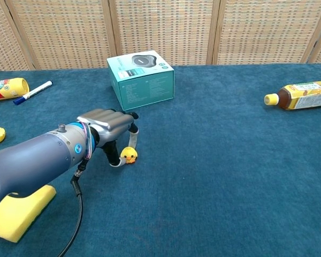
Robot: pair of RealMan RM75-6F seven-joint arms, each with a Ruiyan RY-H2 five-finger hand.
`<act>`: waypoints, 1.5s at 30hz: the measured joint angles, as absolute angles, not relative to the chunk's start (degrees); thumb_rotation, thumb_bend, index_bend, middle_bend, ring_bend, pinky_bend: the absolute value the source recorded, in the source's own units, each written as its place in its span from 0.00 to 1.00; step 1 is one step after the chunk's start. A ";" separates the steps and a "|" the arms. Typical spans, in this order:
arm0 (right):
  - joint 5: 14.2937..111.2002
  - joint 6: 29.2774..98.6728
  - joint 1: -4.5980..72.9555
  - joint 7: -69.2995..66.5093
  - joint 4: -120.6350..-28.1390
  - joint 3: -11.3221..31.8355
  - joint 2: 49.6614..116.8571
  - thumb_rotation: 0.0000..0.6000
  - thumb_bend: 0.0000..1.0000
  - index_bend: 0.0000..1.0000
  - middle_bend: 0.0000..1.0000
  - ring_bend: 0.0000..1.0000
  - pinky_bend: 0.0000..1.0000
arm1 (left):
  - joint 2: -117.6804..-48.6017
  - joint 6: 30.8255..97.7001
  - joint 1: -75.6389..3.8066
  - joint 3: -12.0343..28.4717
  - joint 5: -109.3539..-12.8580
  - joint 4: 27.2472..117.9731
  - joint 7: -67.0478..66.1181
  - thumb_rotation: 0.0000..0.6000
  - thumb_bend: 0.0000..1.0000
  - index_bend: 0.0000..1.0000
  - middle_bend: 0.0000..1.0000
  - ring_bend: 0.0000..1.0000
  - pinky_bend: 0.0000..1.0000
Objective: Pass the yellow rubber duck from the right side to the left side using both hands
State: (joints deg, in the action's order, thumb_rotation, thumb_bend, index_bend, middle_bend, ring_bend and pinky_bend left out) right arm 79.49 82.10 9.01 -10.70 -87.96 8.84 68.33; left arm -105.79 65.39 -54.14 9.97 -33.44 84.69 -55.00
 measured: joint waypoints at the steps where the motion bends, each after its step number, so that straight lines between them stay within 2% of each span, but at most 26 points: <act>1: 79.49 82.09 9.00 -10.71 -87.96 8.85 68.33 1.00 0.08 0.13 0.00 0.00 0.00 | -105.59 65.44 -54.08 10.00 -33.66 84.89 -54.83 1.00 0.38 0.49 0.00 0.00 0.00; 10: 79.22 82.13 8.92 -9.99 -87.92 9.09 68.40 1.00 0.08 0.13 0.00 0.00 0.00 | -101.23 66.52 -53.10 10.58 -35.88 88.31 -53.16 1.00 0.38 0.50 0.00 0.00 0.00; 22: 79.30 82.07 8.90 -8.32 -88.21 9.00 68.71 1.00 0.08 0.13 0.00 0.00 0.00 | -89.78 67.95 -48.75 9.29 -39.22 91.66 -48.68 1.00 0.38 0.50 0.00 0.00 0.00; 31: 79.87 82.19 8.92 -6.56 -88.79 8.66 69.08 1.00 0.08 0.13 0.00 0.00 0.00 | -83.15 63.81 -43.62 7.19 -41.24 86.32 -38.61 1.00 0.38 0.50 0.00 0.00 0.00; 45: 79.88 81.77 9.09 -5.52 -88.81 8.55 69.56 1.00 0.08 0.13 0.00 0.00 0.00 | -80.66 58.04 -37.62 5.68 -44.33 76.46 -26.63 1.00 0.38 0.50 0.00 0.00 0.00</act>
State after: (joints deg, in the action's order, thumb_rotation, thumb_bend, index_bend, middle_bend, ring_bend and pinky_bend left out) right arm 79.88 81.77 9.09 -5.52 -88.81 8.55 69.56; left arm -80.66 58.04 -37.62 5.68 -44.33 76.46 -26.63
